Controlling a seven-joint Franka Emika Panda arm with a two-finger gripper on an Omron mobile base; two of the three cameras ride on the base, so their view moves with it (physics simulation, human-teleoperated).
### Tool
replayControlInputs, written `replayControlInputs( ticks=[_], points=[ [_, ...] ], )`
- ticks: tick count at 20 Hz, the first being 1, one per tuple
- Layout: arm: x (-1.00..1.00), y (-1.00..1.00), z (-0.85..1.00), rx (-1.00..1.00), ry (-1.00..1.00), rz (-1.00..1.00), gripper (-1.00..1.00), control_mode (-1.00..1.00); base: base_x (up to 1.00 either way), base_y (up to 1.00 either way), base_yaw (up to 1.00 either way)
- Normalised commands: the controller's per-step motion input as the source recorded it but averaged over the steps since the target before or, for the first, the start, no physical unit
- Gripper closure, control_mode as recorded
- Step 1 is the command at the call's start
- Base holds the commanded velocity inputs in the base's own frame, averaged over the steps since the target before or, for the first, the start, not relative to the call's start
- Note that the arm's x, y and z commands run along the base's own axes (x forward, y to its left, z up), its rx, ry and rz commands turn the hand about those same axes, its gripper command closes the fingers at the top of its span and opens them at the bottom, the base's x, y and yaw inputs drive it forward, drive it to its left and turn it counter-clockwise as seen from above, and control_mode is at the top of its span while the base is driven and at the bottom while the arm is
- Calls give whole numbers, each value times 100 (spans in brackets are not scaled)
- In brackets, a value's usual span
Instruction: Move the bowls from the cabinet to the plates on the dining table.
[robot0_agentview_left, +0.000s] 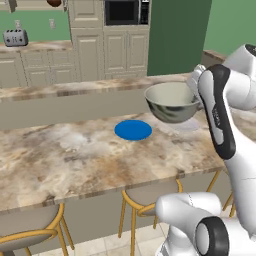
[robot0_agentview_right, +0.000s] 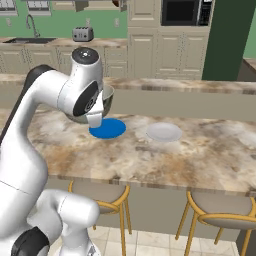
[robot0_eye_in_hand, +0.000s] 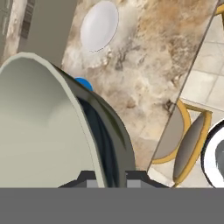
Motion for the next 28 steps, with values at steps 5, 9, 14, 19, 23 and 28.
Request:
replayControlInputs(
  ticks=[5,9,14,19,23,28],
  points=[
    [82,0,-34,1,3,-9,100,-100,0,0,0],
    [49,0,-11,11,0,-4,100,-100,0,0,0],
    [37,0,-16,17,4,1,100,-100,0,0,0],
    [30,0,-18,2,8,1,100,-100,0,0,0],
    [36,0,-25,0,3,0,100,-100,0,0,0],
    [39,2,-27,0,0,0,100,-100,0,0,0]
  ],
)
